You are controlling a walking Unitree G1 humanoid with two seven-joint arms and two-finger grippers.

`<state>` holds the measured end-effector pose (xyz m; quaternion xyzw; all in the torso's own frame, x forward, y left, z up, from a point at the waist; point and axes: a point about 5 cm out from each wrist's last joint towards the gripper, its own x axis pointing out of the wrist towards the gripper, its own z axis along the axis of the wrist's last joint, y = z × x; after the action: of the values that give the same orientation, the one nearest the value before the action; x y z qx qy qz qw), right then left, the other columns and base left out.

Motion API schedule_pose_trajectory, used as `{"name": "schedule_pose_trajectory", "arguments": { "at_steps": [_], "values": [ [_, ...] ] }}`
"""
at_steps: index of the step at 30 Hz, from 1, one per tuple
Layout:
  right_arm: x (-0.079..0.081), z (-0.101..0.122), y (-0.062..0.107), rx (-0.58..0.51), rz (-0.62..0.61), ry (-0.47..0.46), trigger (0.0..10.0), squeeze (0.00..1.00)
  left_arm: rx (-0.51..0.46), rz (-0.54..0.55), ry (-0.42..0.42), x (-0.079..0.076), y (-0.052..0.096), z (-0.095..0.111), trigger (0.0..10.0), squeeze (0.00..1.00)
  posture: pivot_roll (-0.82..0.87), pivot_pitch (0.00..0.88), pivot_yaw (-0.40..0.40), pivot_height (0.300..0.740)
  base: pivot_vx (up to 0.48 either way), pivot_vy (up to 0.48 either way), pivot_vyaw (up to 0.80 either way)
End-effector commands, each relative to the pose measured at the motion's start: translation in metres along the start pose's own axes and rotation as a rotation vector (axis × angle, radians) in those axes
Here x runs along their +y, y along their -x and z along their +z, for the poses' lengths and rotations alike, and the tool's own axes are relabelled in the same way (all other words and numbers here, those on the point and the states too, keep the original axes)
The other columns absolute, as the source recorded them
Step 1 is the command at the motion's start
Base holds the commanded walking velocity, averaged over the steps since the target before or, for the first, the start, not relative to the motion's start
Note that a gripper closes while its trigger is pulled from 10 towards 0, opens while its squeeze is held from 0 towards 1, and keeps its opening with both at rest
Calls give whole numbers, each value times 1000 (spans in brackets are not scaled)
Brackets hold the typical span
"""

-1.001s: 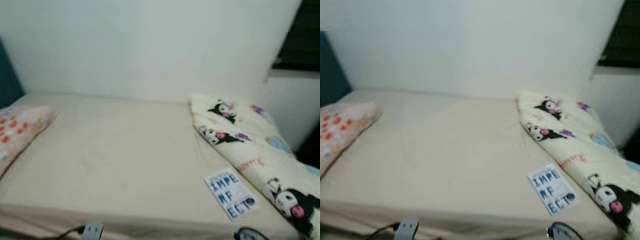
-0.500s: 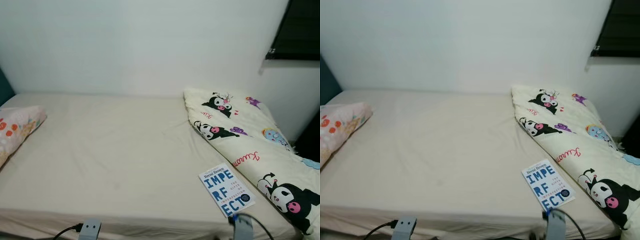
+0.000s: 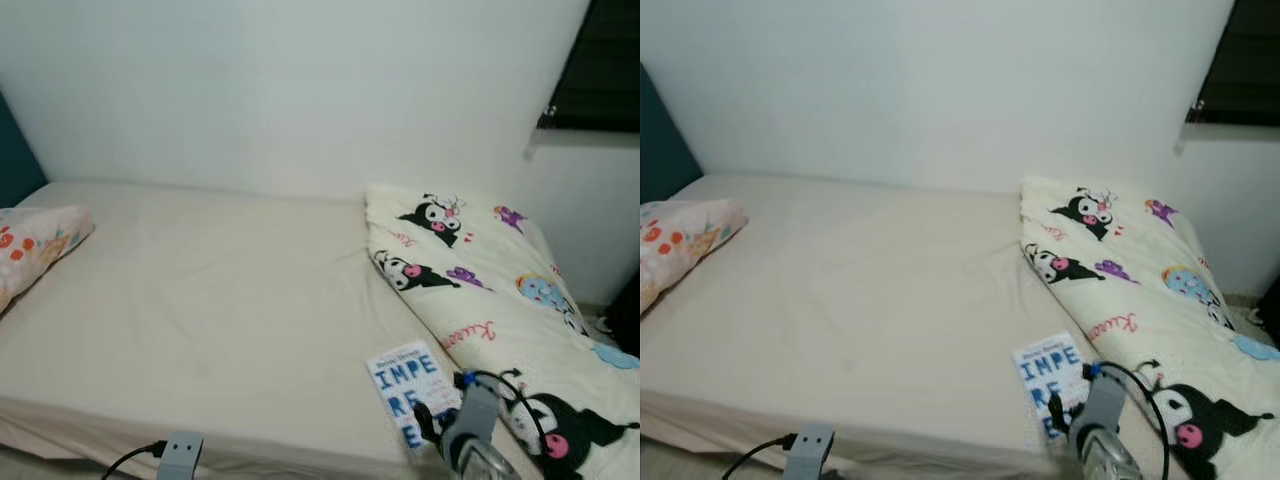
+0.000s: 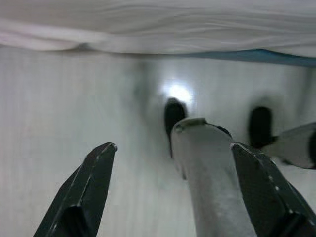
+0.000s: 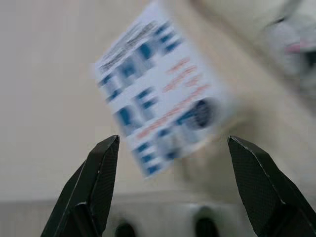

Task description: Clean up the room

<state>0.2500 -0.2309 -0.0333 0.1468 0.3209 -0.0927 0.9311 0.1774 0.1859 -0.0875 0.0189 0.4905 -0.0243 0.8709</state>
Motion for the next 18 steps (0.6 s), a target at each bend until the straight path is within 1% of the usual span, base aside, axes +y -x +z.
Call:
{"name": "schedule_pose_trajectory", "arguments": {
  "at_steps": [1,7,8,9,10,11,13,18],
  "values": [
    [5,0,-1,8,10,-33,10000,0,-4,19,3,5,0,2,10000,0,26,0,0,740,0,0,0],
    [8,4,-3,0,22,-42,10000,0,-7,19,3,5,0,3,10000,0,26,0,0,730,0,0,0],
    [9,8,-3,-14,31,-74,10000,0,-7,17,2,4,0,3,10000,0,26,0,3,725,0,0,0],
    [9,8,-3,-14,31,-74,10000,0,-7,17,2,4,0,3,10000,0,26,0,3,725,0,0,0],
    [10,11,-4,-27,44,-104,10000,0,-7,16,1,4,0,3,10000,0,26,0,3,720,0,0,0],
    [10,11,-4,-27,44,-104,10000,0,-7,16,1,4,0,3,10000,0,26,0,3,720,0,0,0],
    [13,14,-5,-37,77,-138,10000,0,-7,15,-3,5,0,3,10000,0,26,0,4,710,0,0,0],
    [20,13,-6,-24,127,-138,10000,0,-7,16,-9,5,0,3,10000,0,26,0,4,695,0,0,0]
  ]
}}
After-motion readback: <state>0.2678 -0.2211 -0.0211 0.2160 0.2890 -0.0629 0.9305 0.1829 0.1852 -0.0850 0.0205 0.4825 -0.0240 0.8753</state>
